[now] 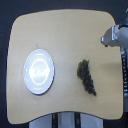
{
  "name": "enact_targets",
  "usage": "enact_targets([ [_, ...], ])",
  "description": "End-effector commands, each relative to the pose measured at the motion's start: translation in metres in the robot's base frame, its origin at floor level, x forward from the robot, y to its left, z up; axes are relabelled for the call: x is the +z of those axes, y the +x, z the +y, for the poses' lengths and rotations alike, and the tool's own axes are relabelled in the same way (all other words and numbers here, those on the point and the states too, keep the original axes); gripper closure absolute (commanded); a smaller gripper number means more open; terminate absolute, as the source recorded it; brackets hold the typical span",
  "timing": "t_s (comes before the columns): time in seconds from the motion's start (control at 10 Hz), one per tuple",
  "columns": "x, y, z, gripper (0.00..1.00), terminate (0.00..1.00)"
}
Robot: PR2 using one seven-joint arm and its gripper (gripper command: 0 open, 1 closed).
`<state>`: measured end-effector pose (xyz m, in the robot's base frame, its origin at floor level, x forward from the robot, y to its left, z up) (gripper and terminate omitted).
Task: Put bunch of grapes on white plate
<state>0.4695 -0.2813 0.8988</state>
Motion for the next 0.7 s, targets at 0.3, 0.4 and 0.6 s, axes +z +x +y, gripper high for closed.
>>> enact_targets([
  [0.3,-0.012,-0.003,0.02,0.0,0.0],
  [0.4,-0.016,-0.008,0.028,0.0,0.0],
  [0.6,-0.03,-0.027,0.061,0.0,0.0],
])
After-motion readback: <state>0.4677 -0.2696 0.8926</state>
